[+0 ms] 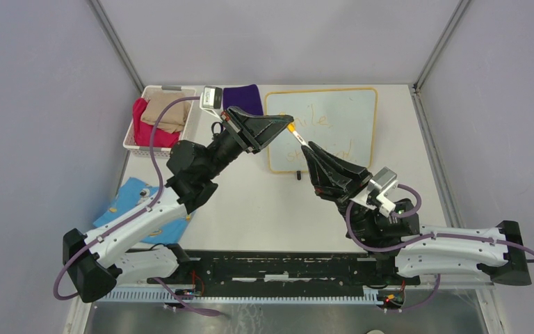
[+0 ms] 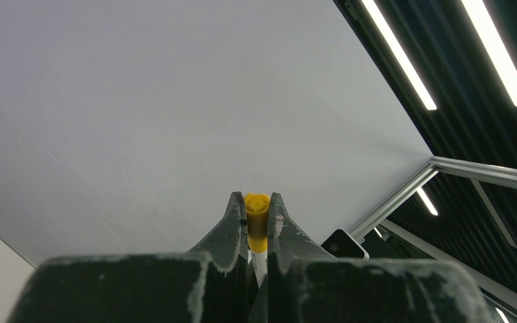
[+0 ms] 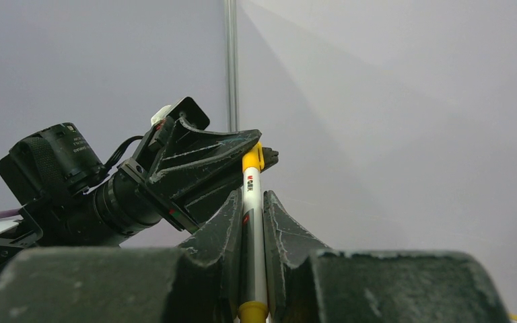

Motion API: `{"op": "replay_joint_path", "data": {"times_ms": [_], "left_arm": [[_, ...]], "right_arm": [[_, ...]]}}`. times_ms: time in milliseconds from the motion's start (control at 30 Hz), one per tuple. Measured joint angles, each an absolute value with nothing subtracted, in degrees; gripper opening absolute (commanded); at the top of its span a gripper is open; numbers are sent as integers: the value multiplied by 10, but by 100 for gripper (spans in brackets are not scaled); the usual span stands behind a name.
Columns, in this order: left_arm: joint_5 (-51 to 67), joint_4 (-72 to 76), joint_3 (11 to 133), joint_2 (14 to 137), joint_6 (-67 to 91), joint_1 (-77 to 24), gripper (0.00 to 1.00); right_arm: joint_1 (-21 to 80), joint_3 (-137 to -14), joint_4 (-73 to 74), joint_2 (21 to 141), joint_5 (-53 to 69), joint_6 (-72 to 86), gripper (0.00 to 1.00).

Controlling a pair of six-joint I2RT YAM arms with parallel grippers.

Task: Write a sentence on the whiteboard
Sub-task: Close the whiteboard marker at the center of the board.

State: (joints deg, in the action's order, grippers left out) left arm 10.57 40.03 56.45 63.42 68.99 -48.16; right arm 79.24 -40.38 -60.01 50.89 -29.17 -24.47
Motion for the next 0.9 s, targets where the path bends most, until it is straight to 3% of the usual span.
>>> {"op": "replay_joint_path", "data": {"times_ms": [900], "left_arm": [[56, 411, 565, 637, 689, -508, 2]], "right_arm": [[795, -411, -637, 536, -297, -263, 0]]}}
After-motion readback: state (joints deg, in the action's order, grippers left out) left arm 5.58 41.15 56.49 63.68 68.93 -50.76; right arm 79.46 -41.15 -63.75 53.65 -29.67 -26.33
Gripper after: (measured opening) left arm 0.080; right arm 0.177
